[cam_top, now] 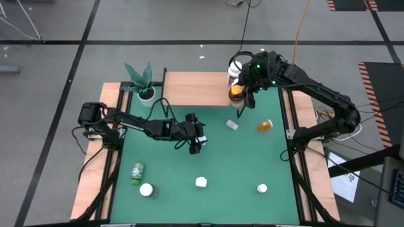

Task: Pick and place medicine bottles onto shelf by color
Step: Put the yellow medicine bottle on the shelf

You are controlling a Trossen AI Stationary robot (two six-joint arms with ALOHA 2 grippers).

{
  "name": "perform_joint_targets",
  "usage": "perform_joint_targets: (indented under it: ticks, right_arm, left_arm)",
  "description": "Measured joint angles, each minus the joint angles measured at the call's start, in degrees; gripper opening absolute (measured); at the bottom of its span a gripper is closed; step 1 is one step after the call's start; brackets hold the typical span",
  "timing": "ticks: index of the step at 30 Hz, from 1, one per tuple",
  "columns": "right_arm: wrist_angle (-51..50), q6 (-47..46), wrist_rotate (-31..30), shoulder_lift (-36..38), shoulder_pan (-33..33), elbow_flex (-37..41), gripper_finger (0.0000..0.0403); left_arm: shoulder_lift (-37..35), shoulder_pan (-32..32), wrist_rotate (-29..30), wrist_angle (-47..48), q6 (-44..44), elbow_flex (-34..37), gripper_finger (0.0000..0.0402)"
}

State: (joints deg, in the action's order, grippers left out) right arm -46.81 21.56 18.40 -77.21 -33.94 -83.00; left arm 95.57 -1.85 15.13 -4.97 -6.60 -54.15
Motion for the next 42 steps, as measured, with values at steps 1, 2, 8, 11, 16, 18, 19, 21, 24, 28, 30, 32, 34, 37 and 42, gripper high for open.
perform_joint_targets:
  ticks: [1,2,8,11,16,18,19,21,24,28,30,32,34,37,42]
  right_arm:
    - [0.09,0.3,-0.04,0.02,-0.26,0.21,0.0211]
    - [0.43,0.49,-0.06,0.06,-0.54,0.42,0.0211]
    - [2.83,2.15,0.12,0.09,-2.13,1.73,0.0211]
    - [4.06,2.91,0.69,0.11,-2.88,2.47,0.0211]
    - [5.11,3.29,3.01,0.13,-4.09,3.09,0.0211]
    - [5.43,3.56,2.91,0.13,-4.36,3.12,0.0212]
    - [5.47,3.72,2.92,0.13,-4.45,3.12,0.0212]
    - [5.49,4.19,2.94,0.13,-4.7,3.12,0.0212]
    - [5.49,4.85,2.94,0.13,-5.04,3.12,0.0212]
    - [5.46,4.9,2.94,0.13,-5.13,3.12,0.0216]
    - [5.46,4.9,2.92,0.13,-5.1,3.12,0.0224]
    - [5.46,4.91,2.89,0.13,-5.1,3.12,0.0238]
    - [5.49,4.94,2.77,0.13,-5.1,3.12,0.0254]
    - [5.75,4.94,2.77,0.11,-5.1,3.12,0.0272]
    - [6.5,5.12,2.44,0.11,-5.1,3.12,0.0286]
  left_arm:
    - [0.0,0.01,-0.01,0.0,0.08,0.0,0.0351]
    - [0.0,-0.01,-0.01,0.0,0.08,0.0,0.0351]
    - [0.0,-0.01,0.01,0.01,0.08,0.0,0.0351]
    - [-0.01,0.01,0.01,0.0,0.08,0.0,0.0351]
    - [0.0,-0.01,0.01,0.0,0.07,0.0,0.0351]
    - [-0.01,0.01,0.01,0.0,0.06,0.0,0.0351]
    - [-0.01,0.01,0.0,0.0,0.06,0.0,0.0351]
    - [0.0,0.01,0.0,0.0,0.06,0.0,0.0351]
    - [0.0,0.01,0.01,0.0,0.06,0.0,0.0351]
    - [-0.01,0.0,0.01,0.0,0.06,0.0,0.0351]
    - [0.0,0.01,0.01,0.0,0.06,0.0,0.0351]
    - [0.0,0.01,0.01,0.0,0.04,0.0,0.0351]
    - [-0.02,0.01,0.01,0.0,0.02,0.0,0.0351]
    - [0.0,0.01,0.0,0.0,-0.36,0.0,0.0351]
    - [0.0,0.01,0.01,0.0,-0.46,0.0,0.0351]
